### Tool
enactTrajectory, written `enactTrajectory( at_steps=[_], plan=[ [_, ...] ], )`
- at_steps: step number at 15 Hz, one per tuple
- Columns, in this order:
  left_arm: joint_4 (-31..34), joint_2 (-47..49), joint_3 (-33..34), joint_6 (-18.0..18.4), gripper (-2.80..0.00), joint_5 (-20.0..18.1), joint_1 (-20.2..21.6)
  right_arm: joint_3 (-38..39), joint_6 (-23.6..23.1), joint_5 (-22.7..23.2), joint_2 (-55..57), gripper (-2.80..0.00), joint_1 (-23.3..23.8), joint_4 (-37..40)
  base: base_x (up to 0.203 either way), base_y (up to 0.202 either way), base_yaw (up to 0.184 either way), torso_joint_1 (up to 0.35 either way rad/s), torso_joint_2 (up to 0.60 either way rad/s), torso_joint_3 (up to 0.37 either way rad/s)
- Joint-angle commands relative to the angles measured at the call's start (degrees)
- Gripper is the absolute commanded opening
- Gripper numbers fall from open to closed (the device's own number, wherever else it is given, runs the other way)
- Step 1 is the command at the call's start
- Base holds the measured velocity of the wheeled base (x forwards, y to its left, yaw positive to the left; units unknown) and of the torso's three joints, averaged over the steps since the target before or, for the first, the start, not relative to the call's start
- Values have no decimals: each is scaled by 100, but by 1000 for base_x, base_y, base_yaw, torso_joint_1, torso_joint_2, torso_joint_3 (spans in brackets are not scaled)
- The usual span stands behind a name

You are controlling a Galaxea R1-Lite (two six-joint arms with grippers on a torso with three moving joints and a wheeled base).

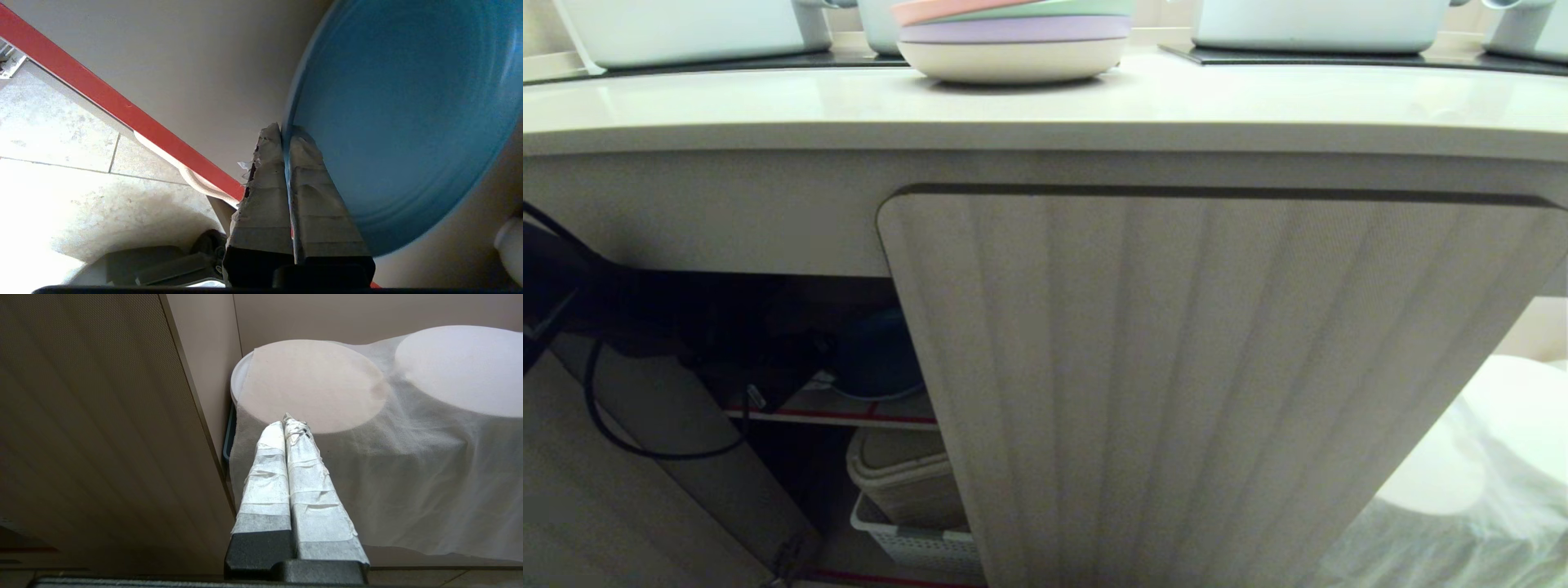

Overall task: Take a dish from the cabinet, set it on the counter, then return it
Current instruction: Put it back into the cabinet

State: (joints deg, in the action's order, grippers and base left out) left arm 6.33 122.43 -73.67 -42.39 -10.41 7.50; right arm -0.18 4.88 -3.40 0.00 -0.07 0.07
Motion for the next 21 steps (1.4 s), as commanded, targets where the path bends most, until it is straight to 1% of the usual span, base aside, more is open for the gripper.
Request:
enactTrajectory(
  at_steps=[1,6,20,21],
  plan=[
    [0,9,2,-24,-280,-5,-3,1,5,-3,0,-280,-1,1,0,0,0,0,0,0],
    [-9,114,-16,-15,-280,65,6,1,5,-3,0,-280,-1,1,0,0,0,0,0,0],
    [0,106,-42,-15,-280,65,-3,1,5,-3,0,-280,-1,1,0,0,0,0,0,0],
    [0,106,-42,-15,-219,65,-3,1,5,-3,0,-280,-1,1,0,0,0,0,0,0]
  ],
)
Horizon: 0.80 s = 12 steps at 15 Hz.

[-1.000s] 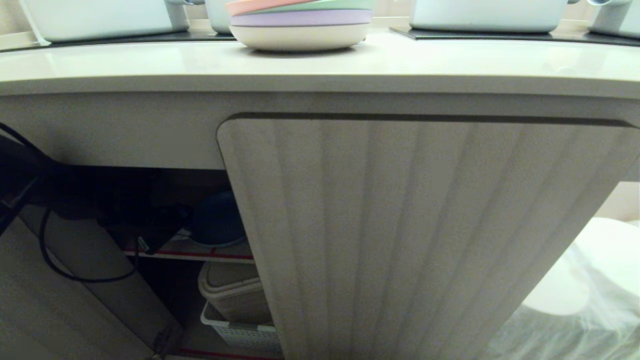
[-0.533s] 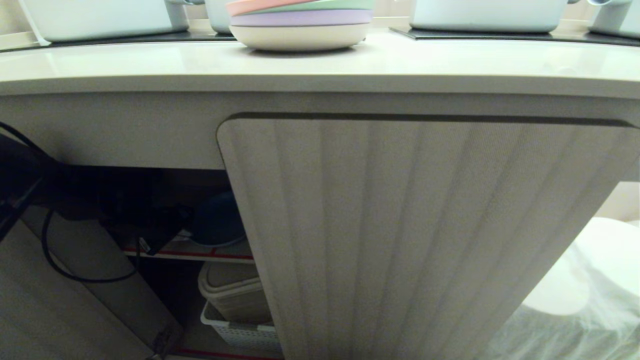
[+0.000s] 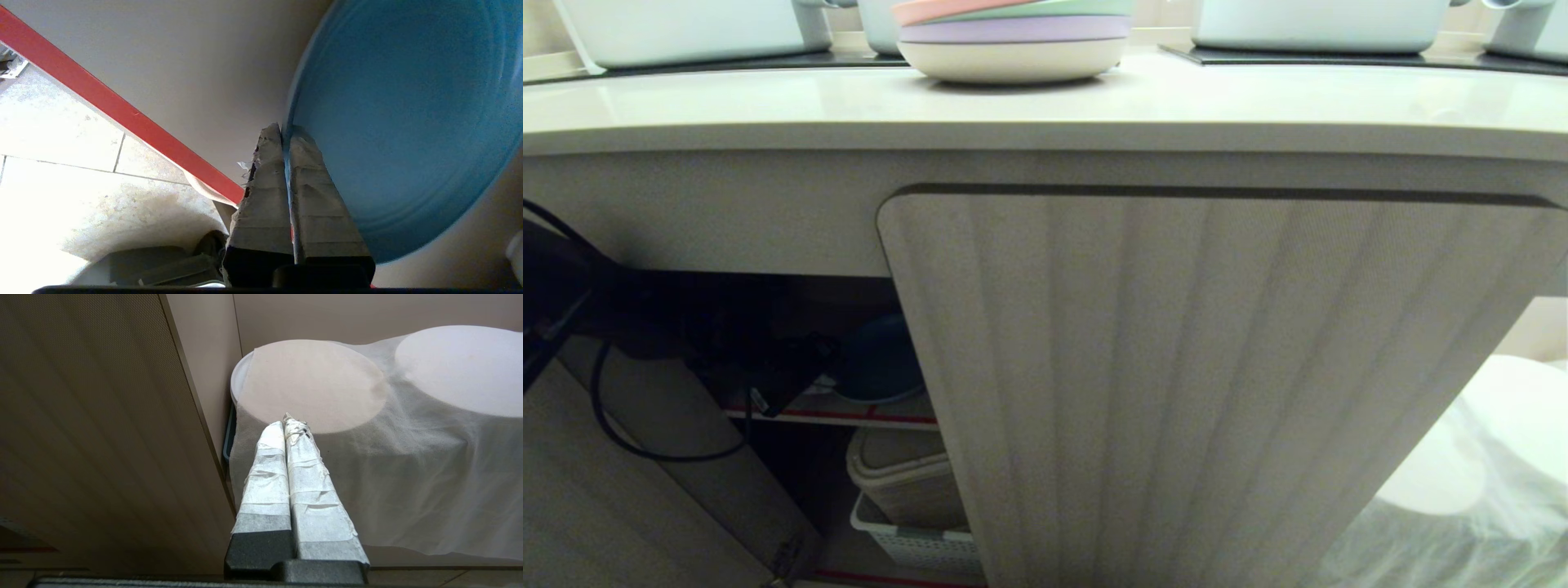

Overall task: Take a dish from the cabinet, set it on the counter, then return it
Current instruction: Put it back into the cabinet

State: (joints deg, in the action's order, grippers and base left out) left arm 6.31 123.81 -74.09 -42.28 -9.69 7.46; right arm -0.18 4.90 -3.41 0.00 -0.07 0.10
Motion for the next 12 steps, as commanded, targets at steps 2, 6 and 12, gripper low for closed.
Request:
enactTrajectory(
  at_steps=[2,6,12],
  plan=[
    [2,-32,0,-52,0,-6,10,1,2,-1,0,-280,-1,-1,0,0,0,0,0,0],
    [-7,-41,-9,-61,0,-6,10,1,2,-1,0,-280,-1,-1,0,0,0,0,0,0],
    [-7,-50,-9,-70,0,-6,19,1,2,-1,0,-280,-1,-1,0,0,0,0,0,0]
  ],
)
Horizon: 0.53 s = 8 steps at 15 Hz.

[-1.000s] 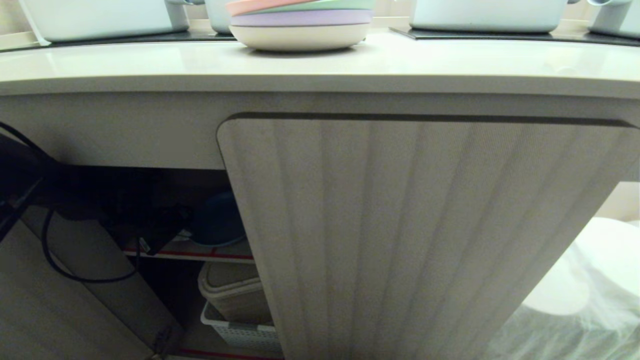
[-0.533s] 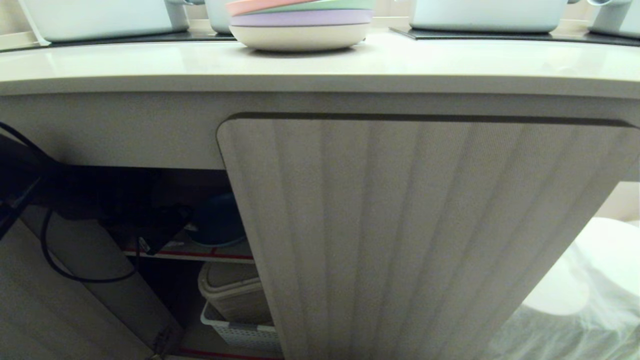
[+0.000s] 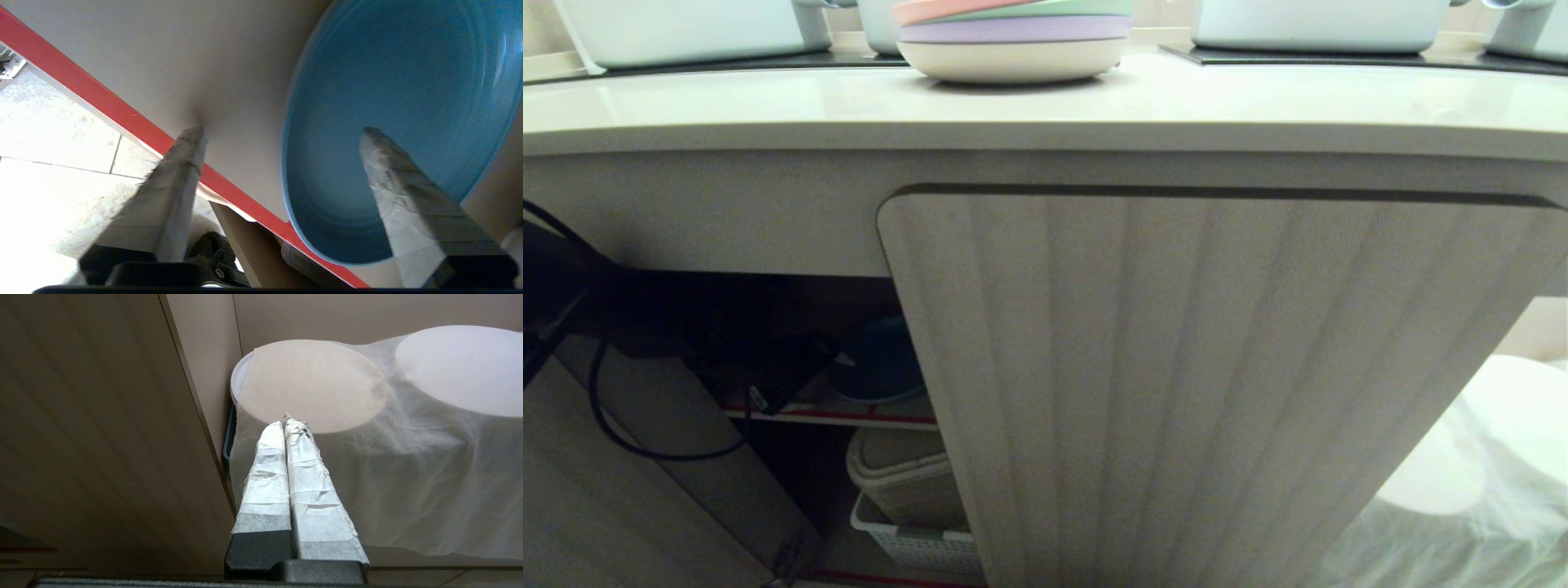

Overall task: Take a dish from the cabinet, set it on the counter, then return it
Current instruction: Put it back into the cabinet

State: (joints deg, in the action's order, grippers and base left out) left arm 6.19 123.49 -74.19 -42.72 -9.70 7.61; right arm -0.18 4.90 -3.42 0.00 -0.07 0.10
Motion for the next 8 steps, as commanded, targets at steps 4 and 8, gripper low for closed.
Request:
enactTrajectory(
  at_steps=[4,8],
  plan=[
    [5,-71,1,-35,0,-14,4,1,2,0,0,-280,-1,-1,0,0,0,0,0,0],
    [5,-121,10,-35,0,-14,4,1,2,0,0,-280,-1,-1,0,0,0,0,0,0]
  ],
)
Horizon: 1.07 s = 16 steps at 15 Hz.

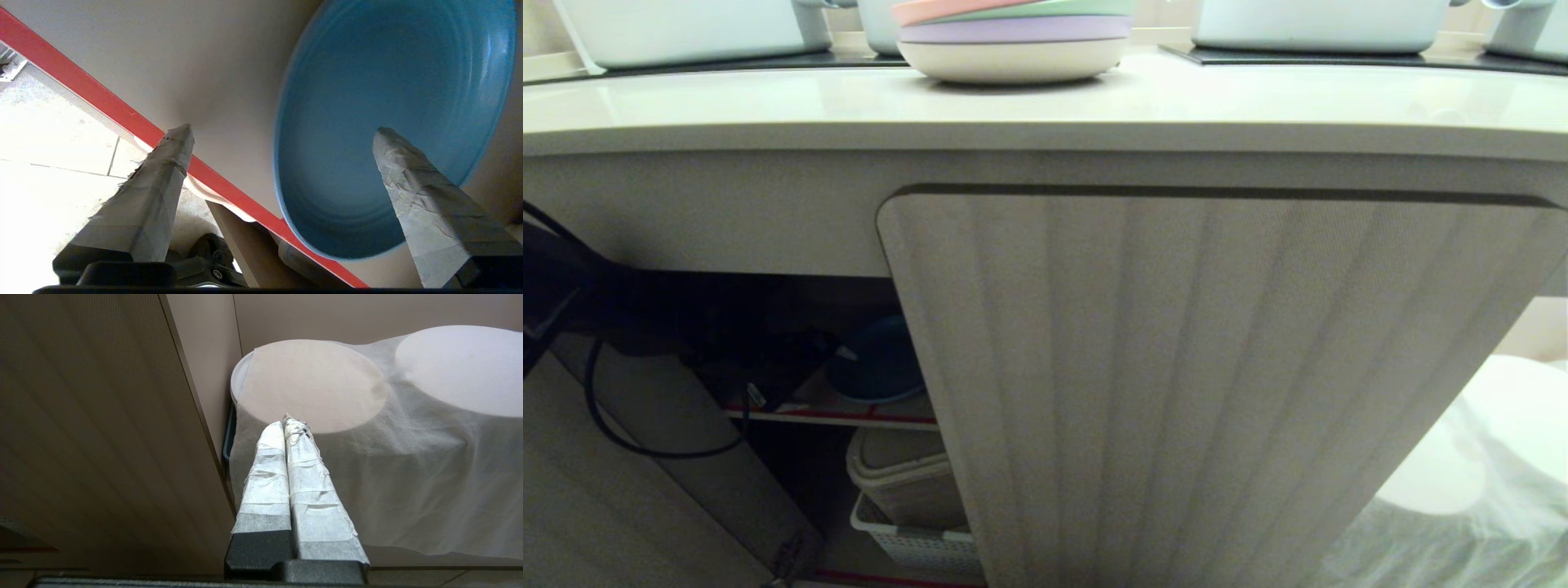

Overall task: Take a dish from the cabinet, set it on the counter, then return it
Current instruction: Put it back into the cabinet

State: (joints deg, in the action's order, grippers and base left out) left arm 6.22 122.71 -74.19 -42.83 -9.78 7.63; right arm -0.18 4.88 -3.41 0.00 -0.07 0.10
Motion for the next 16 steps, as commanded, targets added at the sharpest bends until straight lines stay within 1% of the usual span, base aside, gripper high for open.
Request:
enactTrajectory(
  at_steps=[1,12,14,16],
  plan=[
    [2,-54,10,-20,0,-7,2,1,5,-1,0,-280,-1,-1,0,0,0,0,0,0],
    [-31,-151,108,37,0,27,10,1,5,-1,0,-280,-1,-1,0,0,0,0,0,0],
    [-42,-177,115,37,0,137,-3,1,5,-1,0,-280,-1,-1,0,0,0,0,0,0],
    [-59,-208,107,59,0,134,-16,1,5,-1,0,-280,-1,-1,0,0,0,0,0,0]
  ],
)
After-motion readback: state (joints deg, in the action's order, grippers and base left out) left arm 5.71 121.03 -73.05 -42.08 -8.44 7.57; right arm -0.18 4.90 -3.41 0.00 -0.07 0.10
